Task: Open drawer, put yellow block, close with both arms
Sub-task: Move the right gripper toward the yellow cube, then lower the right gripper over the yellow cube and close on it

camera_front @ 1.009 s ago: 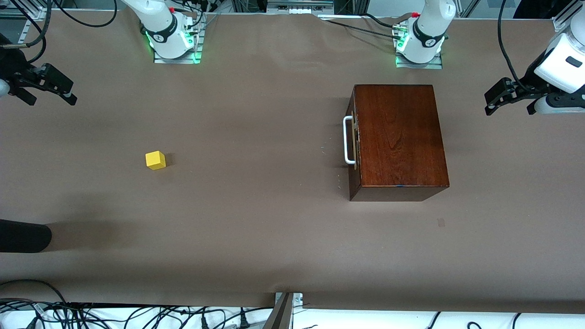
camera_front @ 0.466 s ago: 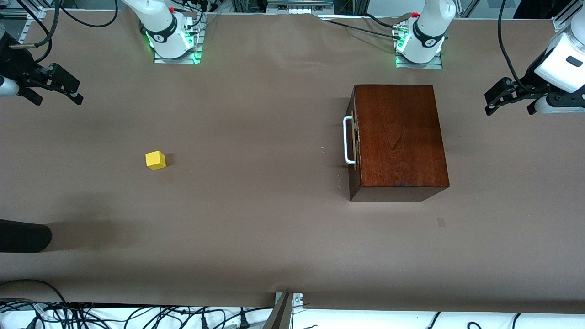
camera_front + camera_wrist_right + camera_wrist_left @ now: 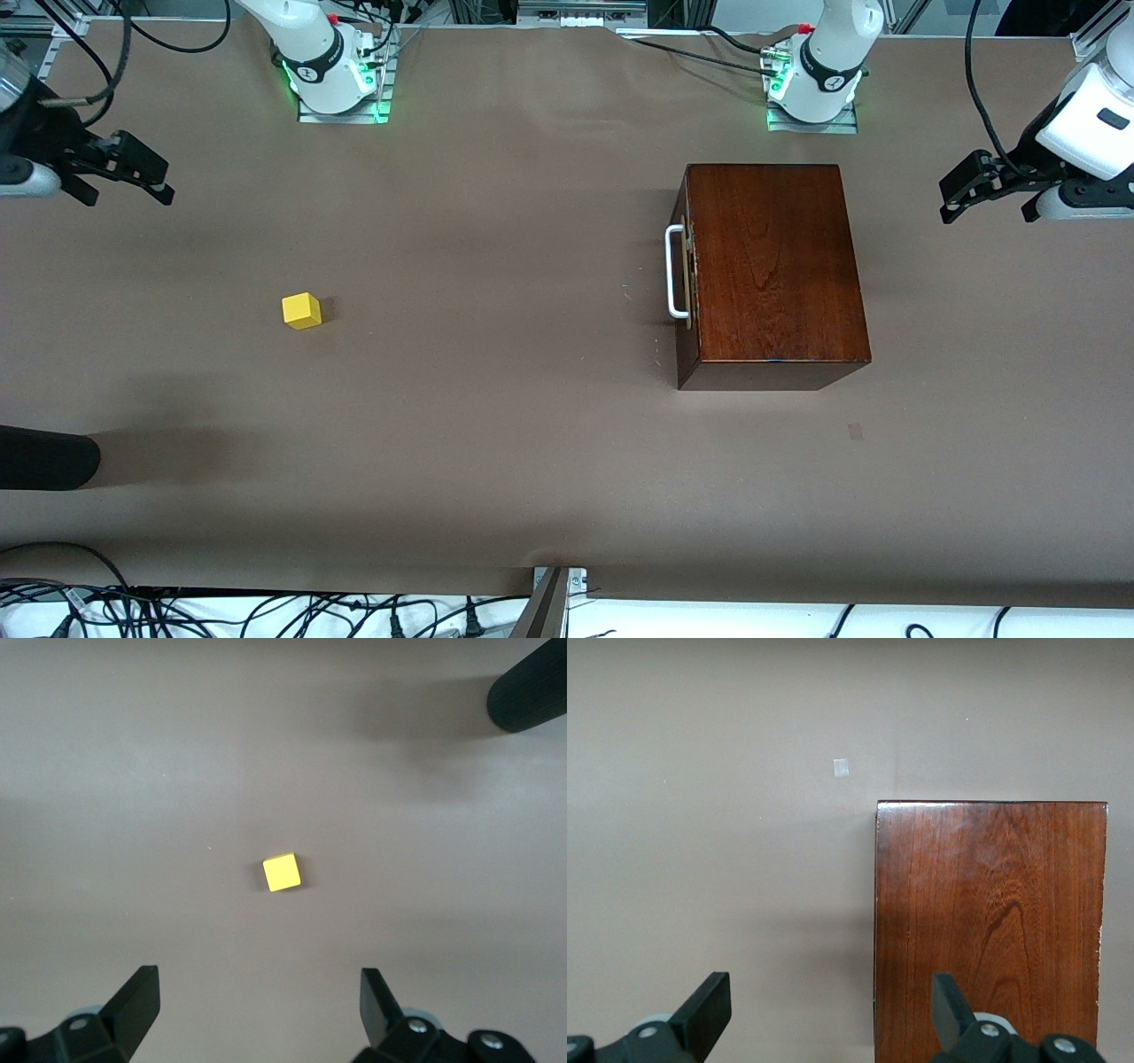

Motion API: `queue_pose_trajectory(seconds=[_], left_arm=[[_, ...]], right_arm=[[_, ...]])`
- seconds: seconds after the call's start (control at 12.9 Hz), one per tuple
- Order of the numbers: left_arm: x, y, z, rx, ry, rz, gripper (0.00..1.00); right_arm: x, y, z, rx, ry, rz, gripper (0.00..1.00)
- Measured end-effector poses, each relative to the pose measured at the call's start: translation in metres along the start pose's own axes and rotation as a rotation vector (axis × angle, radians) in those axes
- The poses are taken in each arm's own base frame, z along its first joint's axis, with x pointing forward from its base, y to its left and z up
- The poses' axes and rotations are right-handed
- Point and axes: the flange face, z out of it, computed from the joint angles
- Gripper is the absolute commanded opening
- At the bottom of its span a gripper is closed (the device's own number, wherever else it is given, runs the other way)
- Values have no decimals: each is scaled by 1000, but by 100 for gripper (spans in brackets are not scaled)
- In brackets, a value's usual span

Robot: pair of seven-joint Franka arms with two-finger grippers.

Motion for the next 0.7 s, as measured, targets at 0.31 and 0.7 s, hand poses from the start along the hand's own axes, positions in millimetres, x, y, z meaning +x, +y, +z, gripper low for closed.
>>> queue_pose_trajectory(seconds=[0.31,0.7], left_arm=[[0,0,0,0,0,0,100],[1,0,1,0,-3,1,100]], right_arm=[[-5,1,60,-1,-35,3,100],[-16,4,148,-4,-47,6,100]])
